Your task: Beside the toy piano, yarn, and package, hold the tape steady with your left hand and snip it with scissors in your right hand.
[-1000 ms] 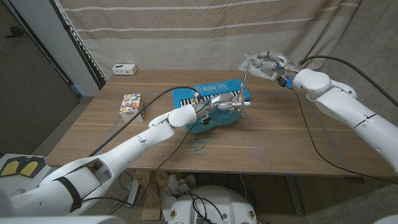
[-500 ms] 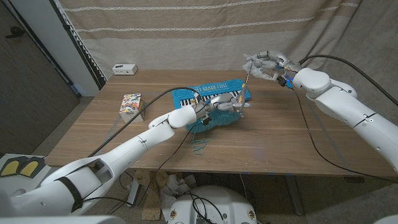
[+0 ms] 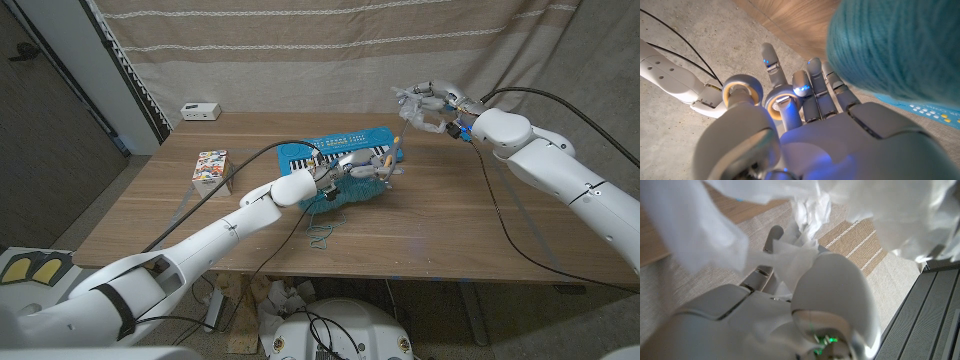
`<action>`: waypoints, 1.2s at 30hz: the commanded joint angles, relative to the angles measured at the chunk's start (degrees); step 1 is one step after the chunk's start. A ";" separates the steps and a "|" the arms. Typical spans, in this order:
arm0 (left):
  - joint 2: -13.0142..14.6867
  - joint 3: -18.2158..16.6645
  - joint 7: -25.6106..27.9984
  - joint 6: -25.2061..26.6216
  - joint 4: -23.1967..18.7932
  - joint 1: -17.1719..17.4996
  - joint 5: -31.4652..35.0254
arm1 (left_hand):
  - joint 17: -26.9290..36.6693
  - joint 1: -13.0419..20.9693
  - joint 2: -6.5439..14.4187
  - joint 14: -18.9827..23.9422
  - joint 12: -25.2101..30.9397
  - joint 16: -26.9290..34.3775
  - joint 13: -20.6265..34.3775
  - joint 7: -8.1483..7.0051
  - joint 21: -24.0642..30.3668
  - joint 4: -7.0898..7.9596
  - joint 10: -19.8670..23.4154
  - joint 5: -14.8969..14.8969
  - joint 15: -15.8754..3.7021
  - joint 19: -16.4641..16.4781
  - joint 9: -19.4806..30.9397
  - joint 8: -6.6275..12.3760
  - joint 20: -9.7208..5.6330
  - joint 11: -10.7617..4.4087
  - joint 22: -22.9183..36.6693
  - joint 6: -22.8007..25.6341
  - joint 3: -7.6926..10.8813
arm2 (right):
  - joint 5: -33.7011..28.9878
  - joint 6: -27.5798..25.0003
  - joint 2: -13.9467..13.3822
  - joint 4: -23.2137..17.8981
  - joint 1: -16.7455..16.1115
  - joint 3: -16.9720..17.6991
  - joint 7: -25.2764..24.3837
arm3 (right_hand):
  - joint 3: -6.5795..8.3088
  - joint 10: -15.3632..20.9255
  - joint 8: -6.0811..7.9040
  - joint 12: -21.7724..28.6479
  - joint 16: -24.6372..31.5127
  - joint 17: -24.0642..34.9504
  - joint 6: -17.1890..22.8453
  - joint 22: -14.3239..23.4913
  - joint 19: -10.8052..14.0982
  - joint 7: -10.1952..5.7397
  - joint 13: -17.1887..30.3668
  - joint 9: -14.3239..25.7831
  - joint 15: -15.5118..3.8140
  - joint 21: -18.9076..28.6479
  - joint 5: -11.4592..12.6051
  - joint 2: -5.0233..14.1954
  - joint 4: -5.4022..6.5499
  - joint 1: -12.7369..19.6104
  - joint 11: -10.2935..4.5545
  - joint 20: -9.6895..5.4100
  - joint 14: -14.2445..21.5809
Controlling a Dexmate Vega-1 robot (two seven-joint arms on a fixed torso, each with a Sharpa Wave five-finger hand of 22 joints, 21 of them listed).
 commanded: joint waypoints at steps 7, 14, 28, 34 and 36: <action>-1.08 -0.88 2.12 -3.36 2.01 1.14 -1.25 | 1.17 4.43 2.66 0.19 -0.09 -0.02 0.07 1.09 1.12 1.97 7.15 -2.02 -6.39 -0.14 0.22 0.06 -0.29 -7.50 1.00 0.24 4.59 | -0.12 -0.65 -0.34 -0.09 -0.10 0.16 -0.06 | -0.15 0.48 -0.07 0.21 0.34 -0.01 0.12 0.11 0.59 -0.04 0.24 0.03 -0.56 0.45 -0.04 -0.23 -0.16 0.17 -0.28 -8.92 0.28; -1.53 -1.48 3.89 -5.48 3.02 1.85 -1.20 | 1.36 4.50 2.43 0.26 -0.10 0.17 0.06 1.23 1.58 2.97 7.06 -3.02 -6.41 0.01 0.25 0.06 -0.53 -7.67 1.41 -0.02 6.68 | -0.06 -1.42 -0.69 -0.73 -0.65 0.32 -0.44 | -0.13 0.49 -0.06 0.21 0.52 0.11 0.14 0.09 0.54 -0.07 0.24 0.03 -0.56 0.40 -0.04 -0.25 -0.20 0.20 -0.08 -8.93 0.42; -1.81 -2.82 6.14 -9.04 3.90 3.71 -1.82 | 1.58 4.26 1.84 0.45 0.00 0.69 0.06 1.07 2.27 4.18 7.74 -4.61 -6.95 0.36 0.29 0.14 -1.10 -8.00 1.91 -0.26 9.17 | -0.30 -2.67 -0.94 -1.82 -1.09 0.04 -0.83 | -0.18 0.45 -0.08 0.18 0.56 0.05 0.11 0.13 0.52 0.01 0.24 0.02 -0.56 0.46 -0.05 -0.26 -0.23 0.17 -0.22 -8.92 0.31; -1.62 -3.43 6.90 -9.33 3.43 4.67 -1.95 | 1.78 4.17 1.68 0.65 0.00 1.05 0.06 0.94 2.46 4.43 7.89 -5.11 -7.09 0.43 0.29 0.25 -1.13 -8.11 2.04 -0.08 9.83 | -0.55 -3.54 -0.63 -1.33 -0.68 -0.54 -0.85 | -0.20 0.50 -0.06 0.20 0.63 0.07 0.13 0.15 0.55 -0.03 0.25 0.02 -0.56 0.50 -0.05 -0.28 -0.26 0.18 -0.09 -8.92 0.33; -1.47 -3.62 7.15 -9.26 3.03 5.03 -1.89 | 1.80 4.15 1.65 0.62 -0.03 1.10 0.06 0.92 2.49 4.48 7.82 -5.20 -7.08 0.43 0.29 0.24 -1.08 -8.11 2.06 -0.13 9.94 | -0.51 -3.68 -0.53 -1.11 -0.62 -0.60 -0.87 | -0.20 0.45 -0.07 0.17 0.62 0.05 0.12 0.15 0.53 -0.01 0.25 0.02 -0.56 0.48 -0.05 -0.27 -0.25 0.16 -0.12 -8.91 0.30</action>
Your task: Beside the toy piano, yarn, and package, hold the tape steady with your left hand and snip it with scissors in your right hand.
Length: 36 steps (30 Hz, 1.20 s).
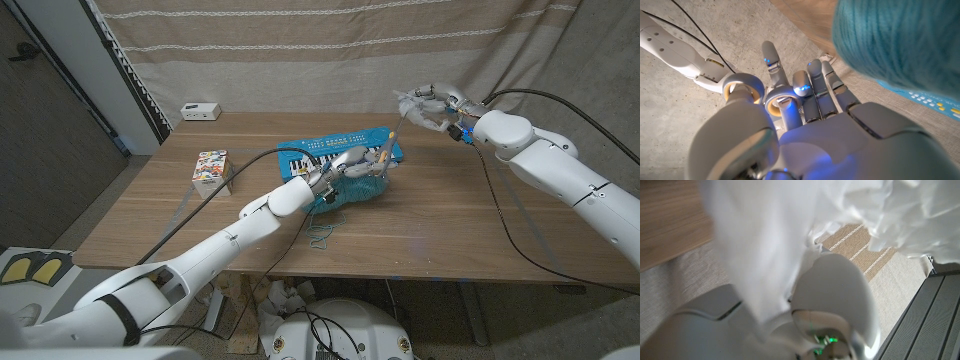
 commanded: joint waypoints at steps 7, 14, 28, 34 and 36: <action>1.20 -1.93 3.31 -1.64 -2.59 3.10 -0.53 | 0.37 2.57 2.90 0.53 0.02 0.77 0.08 -0.24 0.68 1.65 8.20 -0.89 -7.13 0.14 0.13 0.24 -0.42 -8.27 0.37 -0.32 2.53 | -0.51 -1.38 0.77 1.14 0.53 -1.22 -0.43 | -0.20 0.55 -0.05 0.39 0.27 0.05 0.18 0.16 0.55 0.01 0.23 0.02 -0.55 0.49 -0.05 -0.28 -0.29 0.20 -0.11 -8.92 0.26; 1.31 -3.14 4.68 -1.08 -4.00 5.22 -2.16 | 0.16 1.96 2.61 0.54 -0.04 0.98 0.08 -0.89 0.93 2.21 8.06 -1.60 -7.32 0.27 0.12 0.25 -0.60 -8.76 0.48 -0.41 3.16 | -0.42 -1.33 1.04 1.66 0.43 -1.07 -1.09 | -0.19 0.50 -0.04 0.36 0.48 0.18 0.19 0.16 0.55 0.06 0.24 0.02 -0.55 0.49 -0.04 -0.25 -0.32 0.22 -0.09 -8.93 0.41; 1.59 -4.47 5.85 -0.82 -4.95 6.86 -3.38 | 0.09 1.11 2.21 0.54 -0.02 1.25 0.08 -1.51 1.16 2.82 8.15 -2.40 -7.86 0.28 0.11 0.17 -0.72 -9.22 0.56 -0.80 3.87 | -1.00 -1.23 1.75 2.88 1.75 -1.81 -0.94 | -0.22 0.45 -0.03 0.32 0.55 0.12 0.24 0.16 0.53 0.06 0.24 0.02 -0.55 0.48 -0.04 -0.24 -0.33 0.20 -0.14 -8.91 0.36; 1.47 -5.02 6.11 -1.49 -4.69 7.12 -4.22 | 0.20 0.75 2.01 0.53 0.00 1.47 0.08 -1.86 1.25 3.01 8.30 -2.69 -7.89 0.27 0.10 0.21 -0.71 -9.50 0.57 -0.80 4.18 | -1.15 -1.55 2.24 3.52 2.39 -2.15 -1.00 | -0.21 0.52 -0.05 0.35 0.46 0.00 0.19 0.16 0.53 0.01 0.24 0.02 -0.55 0.48 -0.04 -0.22 -0.32 0.19 -0.13 -8.91 0.23; 1.38 -5.22 6.20 -1.79 -4.54 7.21 -4.57 | 0.26 0.63 1.96 0.49 0.00 1.55 0.08 -1.91 1.29 3.08 8.30 -2.76 -7.94 0.30 0.10 0.21 -0.74 -9.45 0.57 -0.81 4.25 | -1.21 -1.59 2.37 3.70 2.56 -2.25 -1.01 | -0.23 0.43 -0.05 0.31 0.51 0.02 0.20 0.17 0.53 -0.06 0.25 0.02 -0.55 0.50 -0.04 -0.23 -0.31 0.17 -0.07 -8.91 0.26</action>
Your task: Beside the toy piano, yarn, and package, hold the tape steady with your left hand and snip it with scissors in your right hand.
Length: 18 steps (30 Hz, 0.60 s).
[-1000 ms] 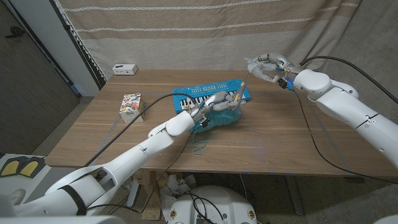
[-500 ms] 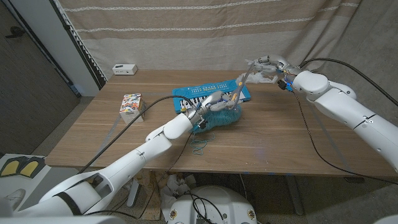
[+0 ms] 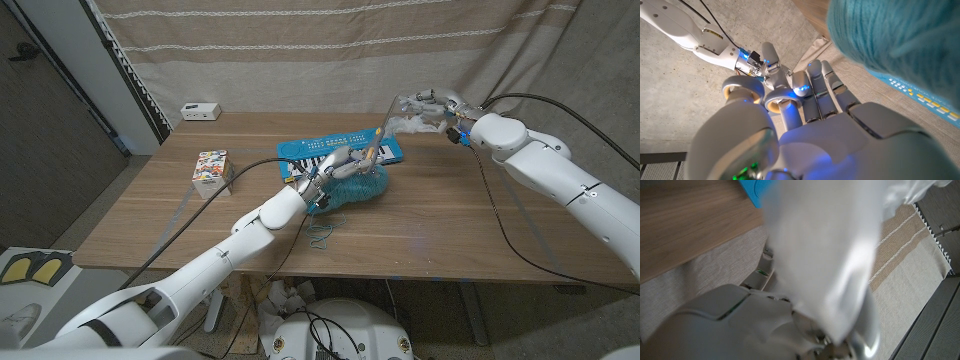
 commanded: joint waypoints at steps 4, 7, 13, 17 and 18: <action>0.10 -1.33 0.53 -1.08 0.04 0.83 -1.71 | 0.37 0.43 1.77 0.11 0.00 0.89 0.01 -0.52 0.38 3.69 8.82 -0.61 -7.92 0.21 0.11 0.25 -0.21 -9.14 0.31 0.09 4.00 | -0.55 -0.41 1.13 1.56 1.54 -0.92 -0.04 | -0.02 0.40 -0.05 0.13 0.37 0.14 0.19 0.16 0.48 -0.02 0.24 0.02 -0.55 0.07 -0.05 -0.25 -0.06 0.14 -0.23 -8.89 0.32; 0.22 -1.61 0.54 -1.16 -0.08 0.97 -1.99 | 0.32 0.35 1.73 0.15 0.01 0.93 0.01 -0.57 0.42 3.73 8.86 -0.66 -7.94 0.26 0.10 0.27 -0.27 -9.21 0.30 0.12 4.07 | -0.68 -0.50 1.37 1.70 1.76 -1.09 -0.17 | 0.01 0.40 -0.03 0.13 0.36 0.10 0.26 0.15 0.48 0.01 0.24 0.02 -0.55 0.06 -0.04 -0.23 -0.08 0.17 -0.20 -8.91 0.28; 0.34 -2.17 0.89 -1.58 0.03 1.11 -2.16 | 0.30 0.10 1.62 0.14 0.02 1.12 0.01 -0.59 0.48 3.81 8.91 -0.82 -7.98 0.22 0.10 0.34 -0.31 -9.23 0.28 0.23 4.38 | -1.08 -0.69 1.63 1.84 2.08 -1.34 -0.46 | 0.01 0.49 -0.01 0.17 0.35 0.05 0.30 0.17 0.50 -0.05 0.25 0.02 -0.55 0.09 -0.04 -0.22 -0.09 0.17 -0.10 -8.92 0.23; 0.42 -2.74 1.72 -1.87 -0.20 1.36 -1.87 | 0.28 -0.04 1.55 0.16 0.04 1.26 0.01 -0.59 0.52 3.83 9.05 -0.92 -8.00 0.20 0.10 0.36 -0.36 -8.97 0.26 0.26 4.63 | -1.21 -0.78 1.72 1.66 2.15 -1.36 -0.68 | -0.01 0.38 -0.04 0.12 0.36 0.04 0.25 0.16 0.46 -0.06 0.25 0.02 -0.55 0.07 -0.04 -0.23 -0.05 0.12 -0.28 -8.88 0.19; 0.49 -2.84 1.72 -1.97 -0.22 1.41 -1.96 | 0.19 -0.05 1.54 0.15 0.06 1.21 0.01 -0.60 0.53 3.83 9.11 -0.93 -7.98 0.22 0.10 0.37 -0.33 -8.94 0.26 0.28 4.65 | -1.27 -0.78 1.75 1.62 2.15 -1.37 -0.77 | -0.01 0.42 -0.04 0.14 0.38 0.05 0.26 0.18 0.51 -0.03 0.25 0.02 -0.55 0.11 -0.04 -0.22 -0.07 0.14 -0.34 -8.91 0.19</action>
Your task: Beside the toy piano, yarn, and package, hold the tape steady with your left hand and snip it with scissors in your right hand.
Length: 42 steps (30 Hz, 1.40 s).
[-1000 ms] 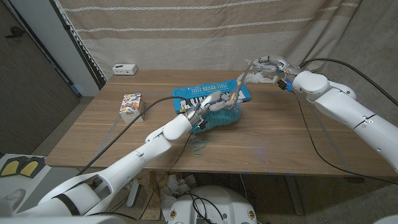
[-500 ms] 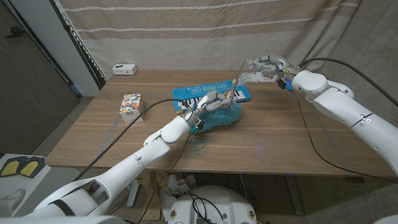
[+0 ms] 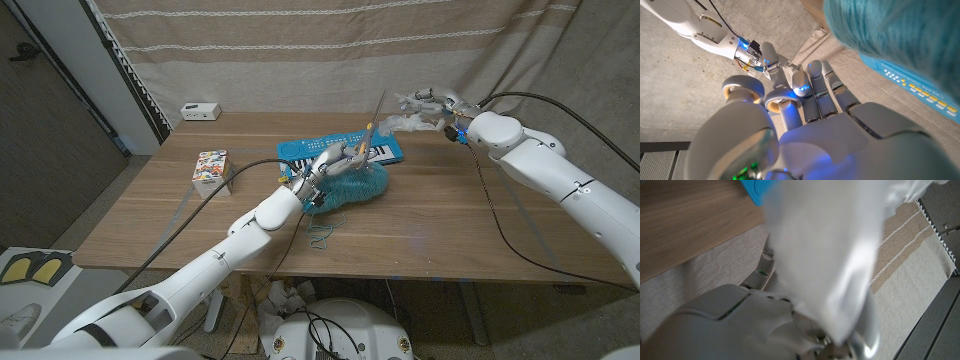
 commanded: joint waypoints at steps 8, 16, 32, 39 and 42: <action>0.58 -1.56 1.11 -2.44 1.30 -0.26 0.57 | 0.01 -0.25 1.36 0.24 0.03 0.60 0.02 -0.62 0.42 3.80 9.12 -0.28 -7.98 0.24 0.09 0.48 -0.37 -9.02 0.20 0.57 4.99 | -0.97 0.50 0.69 -0.38 0.51 -0.32 -0.98 | 0.00 0.50 -0.08 0.18 0.46 0.11 0.16 0.17 0.51 -0.08 0.29 0.02 -0.55 0.10 -0.04 -0.22 -0.07 0.13 -0.10 -8.91 0.21; 0.58 -2.02 1.86 -2.96 2.07 -0.28 0.94 | 0.00 -0.32 1.19 0.19 0.01 0.76 0.03 -0.49 0.44 3.67 9.18 -0.39 -7.97 0.16 0.08 0.51 -0.36 -9.08 0.14 0.68 5.37 | -1.15 1.02 0.84 -0.88 -0.47 0.16 -2.15 | -0.01 0.61 -0.07 0.21 0.54 0.07 0.16 0.18 0.63 -0.03 0.29 0.02 -0.55 0.14 -0.04 -0.21 -0.05 0.10 0.01 -8.91 0.25; 1.35 -2.59 1.53 -4.14 2.45 0.48 0.28 | -0.04 -0.48 0.96 0.31 0.02 1.00 0.03 -0.45 0.55 3.38 9.40 -0.59 -8.02 0.15 0.06 0.57 -0.41 -9.12 0.01 0.89 6.12 | -2.47 0.91 0.99 -2.79 -1.69 0.12 -3.89 | 0.00 0.63 -0.08 0.20 0.61 -0.03 0.09 0.19 0.68 0.00 0.29 0.02 -0.55 0.16 -0.04 -0.20 -0.05 0.09 0.05 -8.91 0.23; 1.10 -2.45 1.49 -3.53 1.81 0.65 0.33 | 0.10 -0.54 0.89 0.38 0.01 1.22 0.03 -0.44 0.56 3.27 9.39 -0.65 -8.03 0.06 0.06 0.56 -0.40 -8.96 -0.04 0.89 6.37 | -1.80 0.82 0.70 -3.02 -2.71 1.00 -4.29 | 0.00 0.56 -0.06 0.17 0.67 -0.05 0.13 0.17 0.67 0.05 0.29 0.02 -0.55 0.11 -0.05 -0.23 -0.05 0.07 0.04 -8.90 0.27; 0.58 -2.32 1.89 -3.73 2.16 0.46 0.74 | 0.19 -0.61 0.87 0.34 0.01 1.36 0.03 -0.48 0.59 3.23 9.40 -0.68 -8.03 0.08 0.06 0.56 -0.39 -8.96 -0.07 0.93 6.52 | -1.51 1.08 0.50 -2.87 -2.81 1.27 -4.02 | 0.01 0.54 -0.06 0.16 0.66 -0.09 0.13 0.18 0.71 0.10 0.29 0.02 -0.55 0.13 -0.05 -0.21 -0.04 0.06 0.01 -8.91 0.25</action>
